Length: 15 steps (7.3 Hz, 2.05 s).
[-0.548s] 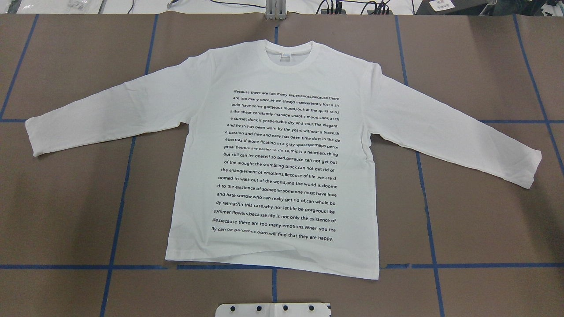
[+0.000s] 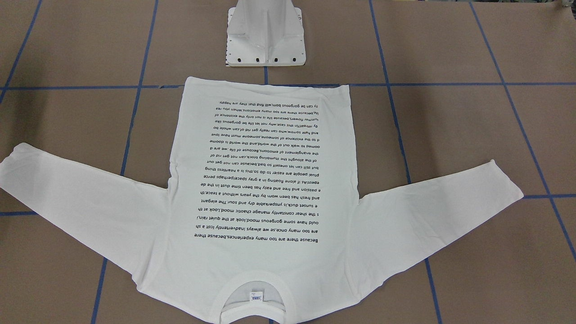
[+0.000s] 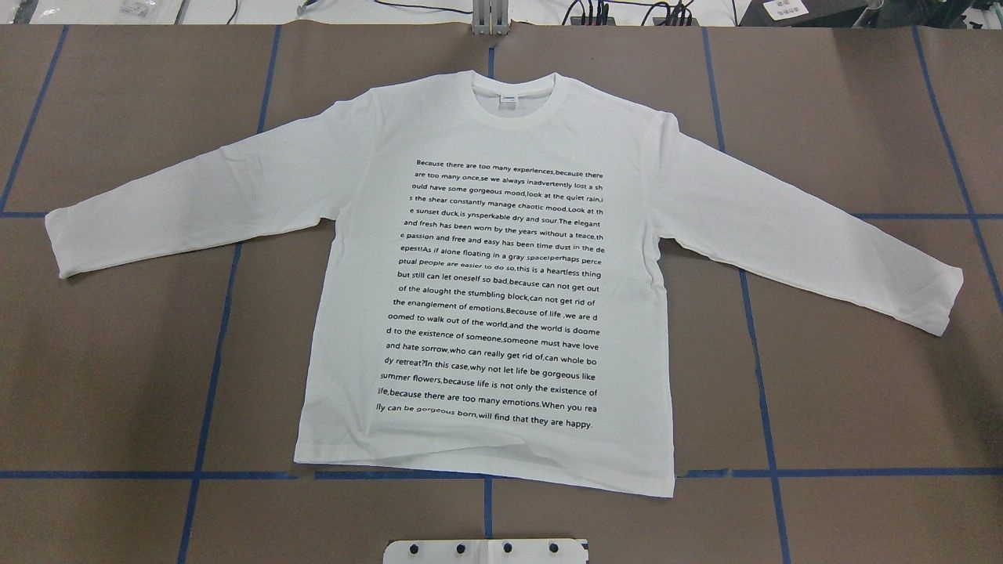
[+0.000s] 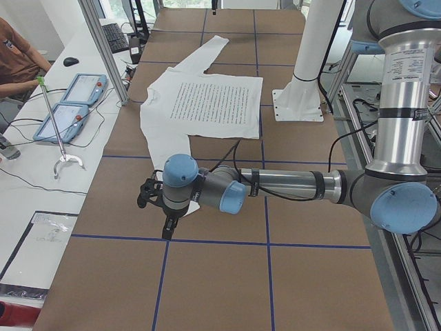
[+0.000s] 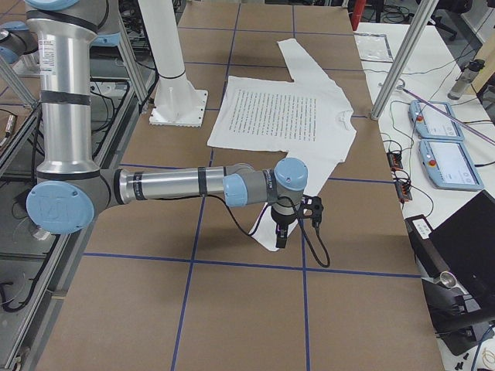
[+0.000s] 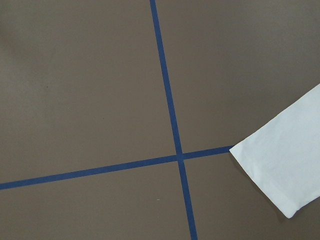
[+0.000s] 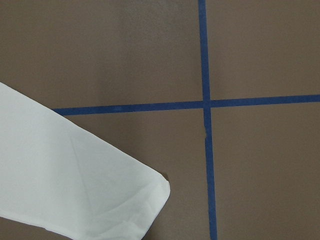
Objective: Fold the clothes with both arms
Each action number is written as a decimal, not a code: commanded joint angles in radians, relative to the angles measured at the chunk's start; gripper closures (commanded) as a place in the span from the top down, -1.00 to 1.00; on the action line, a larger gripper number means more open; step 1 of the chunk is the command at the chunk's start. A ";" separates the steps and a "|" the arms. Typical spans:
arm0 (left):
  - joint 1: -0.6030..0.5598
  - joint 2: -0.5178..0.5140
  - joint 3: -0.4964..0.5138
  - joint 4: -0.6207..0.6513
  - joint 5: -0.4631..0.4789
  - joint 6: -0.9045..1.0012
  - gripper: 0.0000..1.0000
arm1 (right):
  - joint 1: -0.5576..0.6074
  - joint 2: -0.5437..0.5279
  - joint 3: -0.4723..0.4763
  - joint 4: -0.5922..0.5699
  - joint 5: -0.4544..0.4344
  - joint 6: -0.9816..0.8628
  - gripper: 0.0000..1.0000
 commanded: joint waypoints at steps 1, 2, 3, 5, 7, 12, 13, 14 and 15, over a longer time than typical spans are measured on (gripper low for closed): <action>0.009 -0.002 -0.022 -0.011 0.002 -0.003 1.00 | -0.011 -0.004 -0.013 0.070 0.014 0.019 1.00; 0.010 0.003 -0.083 -0.011 -0.027 -0.047 1.00 | -0.014 -0.001 -0.011 0.073 0.017 0.025 1.00; 0.012 0.015 -0.100 -0.022 -0.051 -0.087 1.00 | -0.040 -0.001 -0.017 0.073 0.017 0.027 1.00; 0.059 0.009 -0.116 -0.007 -0.098 -0.104 1.00 | -0.072 0.002 -0.060 0.100 -0.015 0.084 1.00; 0.072 0.015 -0.120 -0.017 -0.088 -0.135 1.00 | -0.121 0.002 -0.170 0.351 -0.015 0.308 0.97; 0.073 0.020 -0.119 -0.022 -0.093 -0.129 1.00 | -0.212 0.016 -0.295 0.466 -0.049 0.490 0.75; 0.073 0.020 -0.122 -0.022 -0.093 -0.127 1.00 | -0.215 0.031 -0.334 0.473 -0.049 0.490 0.75; 0.073 0.021 -0.128 -0.022 -0.098 -0.127 1.00 | -0.223 0.045 -0.344 0.472 -0.052 0.490 0.75; 0.073 0.021 -0.129 -0.022 -0.098 -0.127 1.00 | -0.229 0.053 -0.359 0.473 -0.052 0.491 0.64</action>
